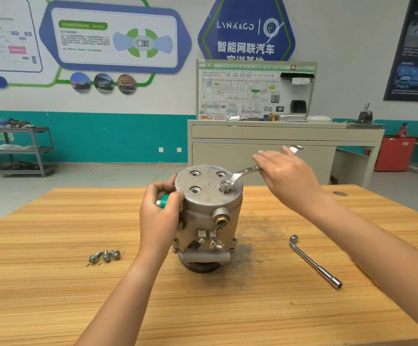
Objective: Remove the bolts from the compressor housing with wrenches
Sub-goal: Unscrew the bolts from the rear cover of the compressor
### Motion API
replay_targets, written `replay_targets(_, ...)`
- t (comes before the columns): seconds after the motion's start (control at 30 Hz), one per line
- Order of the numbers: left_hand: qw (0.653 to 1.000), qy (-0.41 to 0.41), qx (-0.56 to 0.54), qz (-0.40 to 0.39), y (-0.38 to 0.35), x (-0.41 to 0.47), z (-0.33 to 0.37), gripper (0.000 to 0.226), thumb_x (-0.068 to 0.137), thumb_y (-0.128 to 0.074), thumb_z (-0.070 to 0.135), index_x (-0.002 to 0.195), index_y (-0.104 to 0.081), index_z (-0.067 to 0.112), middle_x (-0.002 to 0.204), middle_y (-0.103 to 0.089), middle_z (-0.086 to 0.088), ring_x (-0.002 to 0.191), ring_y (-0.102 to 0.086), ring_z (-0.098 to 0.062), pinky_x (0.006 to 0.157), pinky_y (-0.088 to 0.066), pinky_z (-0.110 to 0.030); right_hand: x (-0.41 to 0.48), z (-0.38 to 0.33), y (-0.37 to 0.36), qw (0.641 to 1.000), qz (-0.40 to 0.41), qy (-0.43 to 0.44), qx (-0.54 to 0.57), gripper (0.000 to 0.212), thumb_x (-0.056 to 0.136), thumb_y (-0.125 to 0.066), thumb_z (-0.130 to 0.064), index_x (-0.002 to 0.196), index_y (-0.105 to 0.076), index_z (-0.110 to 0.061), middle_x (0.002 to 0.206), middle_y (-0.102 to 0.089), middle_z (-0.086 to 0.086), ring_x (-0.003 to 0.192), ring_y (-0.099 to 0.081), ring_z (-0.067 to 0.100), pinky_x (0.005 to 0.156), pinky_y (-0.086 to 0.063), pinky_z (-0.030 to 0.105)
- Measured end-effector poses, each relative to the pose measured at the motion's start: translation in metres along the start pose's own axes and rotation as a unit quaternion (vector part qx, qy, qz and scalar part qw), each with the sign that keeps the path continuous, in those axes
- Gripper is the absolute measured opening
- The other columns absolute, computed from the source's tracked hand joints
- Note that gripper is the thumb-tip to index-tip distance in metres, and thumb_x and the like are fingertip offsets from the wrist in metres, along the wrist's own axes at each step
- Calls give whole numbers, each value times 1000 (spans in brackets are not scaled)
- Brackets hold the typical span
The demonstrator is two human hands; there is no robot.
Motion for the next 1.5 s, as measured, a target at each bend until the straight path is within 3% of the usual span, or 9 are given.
replay_targets(0.1, 1000, 2, 11, -7, -2, 2, 1, 13, 88, -54, 9, 82, -51, 20, 110, -63, 21, 92, -60, -3, 75, -53, -48, 51, -21, -30, 995, -39, 83, 36, 28, 88, -55, -5, 114, -61, 3, 120, -59, 20, 111, -57, 32, 100, -37, 48)
replay_targets(0.23, 1000, -7, 5, -8, -5, 2, 3, 14, 88, -54, 9, 81, -49, 20, 110, -65, 18, 77, -59, 3, 56, -50, -30, 70, -56, -30, 981, 15, 176, 85, 25, 75, -64, 0, 99, -67, 7, 104, -66, 21, 90, -67, 32, 79, -50, 50)
replay_targets(0.4, 1000, -6, 11, 1, -4, -1, 3, 13, 86, -55, 11, 80, -49, 21, 98, -63, 19, 68, -56, 7, 55, -47, -31, 59, 3, 4, 976, 107, -66, 179, 16, 91, -52, -5, 95, -60, 9, 83, -65, 24, 77, -64, 39, 65, -49, 39)
replay_targets(0.5, 1000, -13, 12, 22, -4, -5, 4, 15, 84, -55, 10, 79, -50, 22, 104, -64, 10, 80, -59, -3, 53, -46, -27, 37, 23, 18, 965, 38, -159, 203, 29, 99, -33, -19, 118, -46, -2, 65, -54, 13, 66, -56, 40, 57, -39, 40)
replay_targets(0.73, 998, -7, 7, 63, -2, -17, 6, 17, 84, -56, 9, 79, -50, 24, 121, -63, 7, 109, -59, -34, 85, -48, -55, -41, -25, 36, 979, -184, -60, -57, 60, 95, -38, -18, 144, -6, -31, 53, -37, -7, 43, -30, 10, 36, -19, 27)
replay_targets(0.97, 998, -6, 1, 62, 0, -18, 6, 15, 85, -56, 10, 82, -50, 24, 119, -62, 13, 108, -59, -33, 84, -50, -55, -41, -35, 32, 956, -257, -50, -134, 72, 85, -38, -3, 147, -6, -21, 56, -28, -6, 44, -22, 13, 39, -13, 28)
replay_targets(1.13, 997, -14, 8, 70, -3, -19, 7, 18, 85, -56, 11, 80, -49, 27, 121, -62, 3, 107, -59, -32, 81, -50, -48, -35, -60, 33, 947, -287, 9, -143, 72, 83, -41, 3, 145, -4, 0, 68, -47, -2, 61, -49, 21, 39, -16, 24)
replay_targets(1.2, 997, -19, 19, 73, -4, -19, 9, 18, 85, -57, 12, 80, -49, 27, 121, -62, -2, 105, -59, -35, 78, -49, -45, -34, -66, 31, 942, -305, 5, -137, 72, 82, -41, 6, 143, -3, 6, 63, -41, -1, 54, -42, 13, 39, -17, 22)
replay_targets(1.5, 997, -28, 25, 62, -8, -15, 7, 16, 83, -57, 13, 80, -50, 27, 115, -64, -7, 90, -62, -28, 66, -46, -34, -43, -69, 21, 930, -342, 3, -136, 72, 82, -39, 9, 141, 3, 9, 59, -29, 5, 61, -43, 16, 41, -24, 25)
Point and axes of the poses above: each hand's wrist, its own x-axis towards the middle knuckle, its own y-axis out of the back of the hand, z = x × y, the point moved 9 cm from there along x, towards the middle knuckle
